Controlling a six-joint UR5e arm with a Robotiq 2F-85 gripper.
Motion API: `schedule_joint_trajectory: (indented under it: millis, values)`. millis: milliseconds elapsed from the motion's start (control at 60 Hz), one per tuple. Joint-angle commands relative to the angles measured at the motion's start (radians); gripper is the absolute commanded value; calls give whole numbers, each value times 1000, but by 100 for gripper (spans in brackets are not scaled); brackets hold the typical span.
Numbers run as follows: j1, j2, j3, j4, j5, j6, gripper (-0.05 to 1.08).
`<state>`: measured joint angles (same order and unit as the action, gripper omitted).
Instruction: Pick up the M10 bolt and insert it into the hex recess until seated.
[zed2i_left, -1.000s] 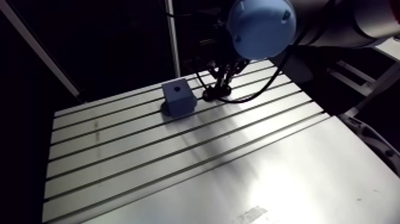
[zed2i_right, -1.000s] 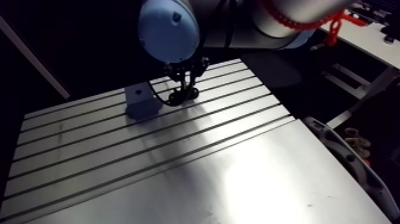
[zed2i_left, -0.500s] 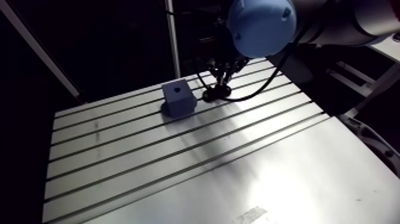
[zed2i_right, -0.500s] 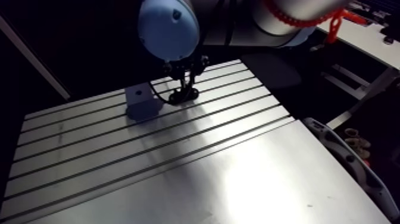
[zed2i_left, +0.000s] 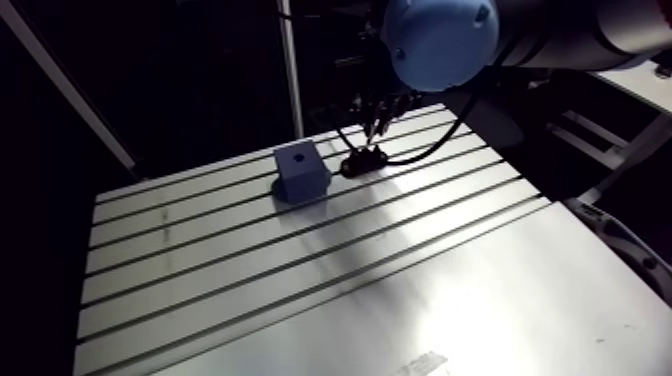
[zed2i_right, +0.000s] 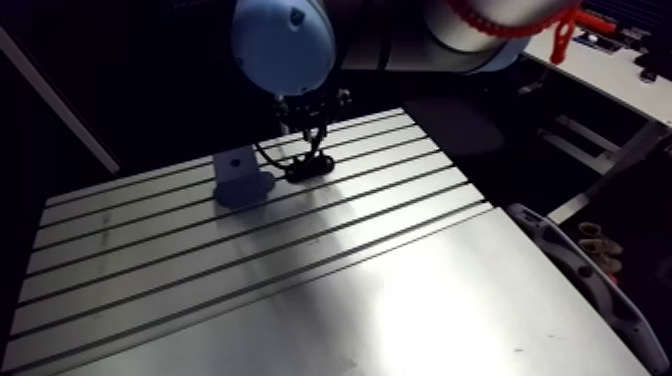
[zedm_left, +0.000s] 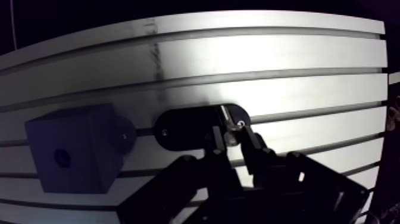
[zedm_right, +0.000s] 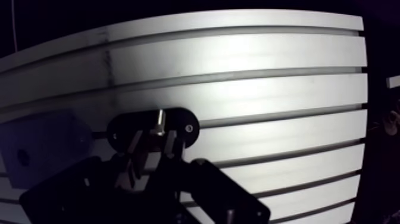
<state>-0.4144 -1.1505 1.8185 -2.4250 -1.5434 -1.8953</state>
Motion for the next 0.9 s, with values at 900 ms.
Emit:
schedule_joint_trajectory:
  millis: [900]
  values:
    - [182, -103, -337, 673, -55, 164, 81]
